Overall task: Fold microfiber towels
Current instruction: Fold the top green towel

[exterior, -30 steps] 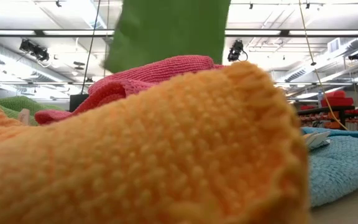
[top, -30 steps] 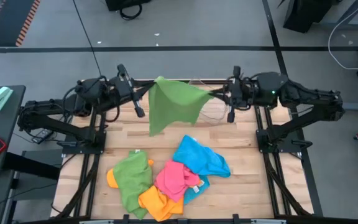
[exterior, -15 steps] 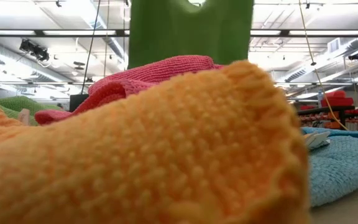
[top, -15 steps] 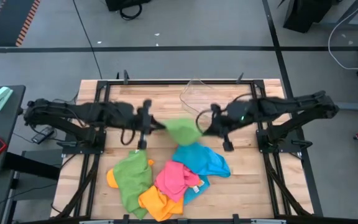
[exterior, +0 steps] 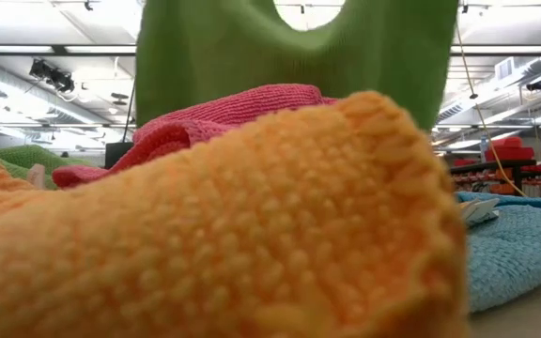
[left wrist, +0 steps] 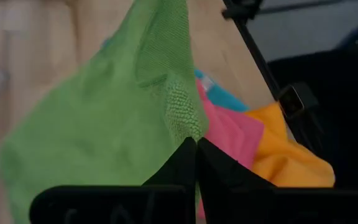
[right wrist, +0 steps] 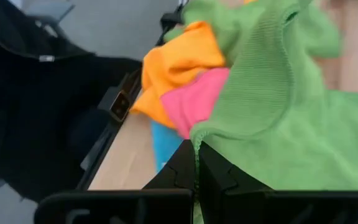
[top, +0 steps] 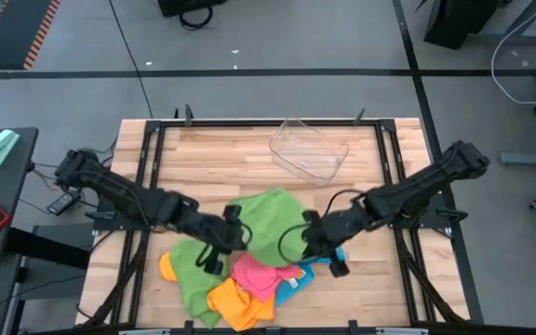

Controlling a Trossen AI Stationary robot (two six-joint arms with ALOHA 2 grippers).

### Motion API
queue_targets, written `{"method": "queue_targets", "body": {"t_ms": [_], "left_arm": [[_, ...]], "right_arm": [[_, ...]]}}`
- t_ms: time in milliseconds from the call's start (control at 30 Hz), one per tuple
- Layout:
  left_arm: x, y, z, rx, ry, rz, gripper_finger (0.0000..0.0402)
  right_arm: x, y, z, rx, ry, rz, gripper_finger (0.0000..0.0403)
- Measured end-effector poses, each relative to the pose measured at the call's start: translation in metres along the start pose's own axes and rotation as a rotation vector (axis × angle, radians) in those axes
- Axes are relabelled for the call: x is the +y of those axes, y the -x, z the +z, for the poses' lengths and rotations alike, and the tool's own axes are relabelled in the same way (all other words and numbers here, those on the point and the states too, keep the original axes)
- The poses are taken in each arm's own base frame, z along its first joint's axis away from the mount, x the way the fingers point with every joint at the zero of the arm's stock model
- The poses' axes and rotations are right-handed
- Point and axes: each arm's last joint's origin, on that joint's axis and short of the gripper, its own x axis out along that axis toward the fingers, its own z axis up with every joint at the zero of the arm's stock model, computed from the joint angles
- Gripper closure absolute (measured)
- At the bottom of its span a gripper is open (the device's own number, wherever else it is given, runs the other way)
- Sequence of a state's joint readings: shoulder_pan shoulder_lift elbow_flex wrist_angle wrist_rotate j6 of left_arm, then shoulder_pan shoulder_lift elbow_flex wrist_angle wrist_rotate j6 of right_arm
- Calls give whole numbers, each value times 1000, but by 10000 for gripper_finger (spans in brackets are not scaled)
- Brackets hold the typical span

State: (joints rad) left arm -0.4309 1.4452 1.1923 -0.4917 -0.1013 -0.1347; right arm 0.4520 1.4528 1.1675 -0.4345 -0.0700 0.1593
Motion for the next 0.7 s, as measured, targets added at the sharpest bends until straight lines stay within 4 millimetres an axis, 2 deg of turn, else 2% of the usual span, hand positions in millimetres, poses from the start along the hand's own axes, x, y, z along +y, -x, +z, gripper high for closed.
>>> {"method": "queue_targets", "body": {"t_ms": [167, 300, 533, 700], "left_arm": [[-15, -21, -9, 72, 0, -19, 374], [-17, -32, -16, 127, -15, 36, 373], [-2, -43, -36, 258, -50, 361, 390], [17, -57, -58, 309, -48, 503, 376]], "right_arm": [[7, -28, -11, 88, 4, 21, 395], [3, -36, -14, 115, 7, -19, 395], [-35, -32, -15, 140, -70, -292, 395], [-66, -26, -15, 153, -123, -396, 395]]}}
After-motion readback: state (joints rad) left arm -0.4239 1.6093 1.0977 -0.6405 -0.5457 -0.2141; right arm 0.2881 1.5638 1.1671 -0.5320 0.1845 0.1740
